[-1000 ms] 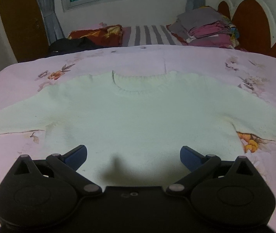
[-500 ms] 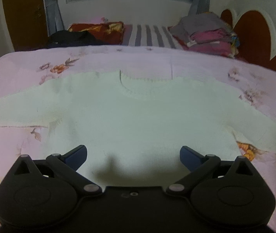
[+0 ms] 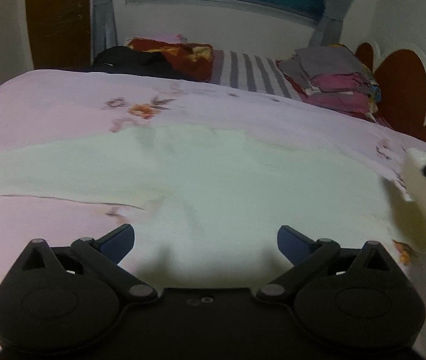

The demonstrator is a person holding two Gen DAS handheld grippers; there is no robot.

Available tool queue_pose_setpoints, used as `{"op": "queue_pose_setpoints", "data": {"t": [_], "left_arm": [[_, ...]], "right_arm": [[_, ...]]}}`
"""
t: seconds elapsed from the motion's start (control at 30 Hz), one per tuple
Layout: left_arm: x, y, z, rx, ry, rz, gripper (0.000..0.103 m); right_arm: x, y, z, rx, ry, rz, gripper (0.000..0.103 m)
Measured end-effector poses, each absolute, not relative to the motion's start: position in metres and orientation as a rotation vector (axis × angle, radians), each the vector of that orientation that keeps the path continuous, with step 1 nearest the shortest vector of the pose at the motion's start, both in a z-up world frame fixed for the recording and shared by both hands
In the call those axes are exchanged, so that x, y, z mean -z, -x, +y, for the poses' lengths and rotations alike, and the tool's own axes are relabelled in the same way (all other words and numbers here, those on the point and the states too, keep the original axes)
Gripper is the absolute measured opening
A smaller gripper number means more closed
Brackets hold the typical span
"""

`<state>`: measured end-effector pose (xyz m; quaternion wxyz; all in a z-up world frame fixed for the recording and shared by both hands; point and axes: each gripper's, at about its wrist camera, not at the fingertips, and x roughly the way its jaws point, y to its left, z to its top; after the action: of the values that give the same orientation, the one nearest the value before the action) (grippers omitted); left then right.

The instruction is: Fold small clothes

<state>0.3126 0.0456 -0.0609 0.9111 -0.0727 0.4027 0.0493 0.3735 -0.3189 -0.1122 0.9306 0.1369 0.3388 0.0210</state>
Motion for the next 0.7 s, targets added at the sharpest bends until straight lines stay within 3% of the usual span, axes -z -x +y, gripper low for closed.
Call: {"op": "queue_pose_setpoints", "data": {"t": [0.3,0.47,0.53,0.57,0.6,0.7], "left_arm": [[0.070,-0.316,0.113,-0.104,0.173,0.827,0.101],[0.078,-0.326,0.130,-0.038,0.195,0.835,0.101],[0.080,-0.330,0.130,0.001,0.195,0.832,0.101],[0.081,-0.333,0.128,0.024,0.200,0.831,0.101],[0.082,-0.337,0.125,0.051,0.208,0.835,0.101],[0.089,-0.348,0.114,0.119,0.235,0.855,0.101]], "right_arm": [[0.179,-0.384,-0.152,-0.235,-0.233,0.850,0.002],[0.211,-0.378,-0.106,-0.256,-0.160,0.937,0.003],[0.216,-0.378,-0.097,-0.256,-0.127,0.951,0.015],[0.217,-0.375,-0.094,-0.264,-0.132,0.954,0.038],[0.215,-0.373,-0.093,-0.260,-0.146,0.951,0.054],[0.197,-0.364,-0.099,-0.226,-0.150,0.894,0.055]]}}
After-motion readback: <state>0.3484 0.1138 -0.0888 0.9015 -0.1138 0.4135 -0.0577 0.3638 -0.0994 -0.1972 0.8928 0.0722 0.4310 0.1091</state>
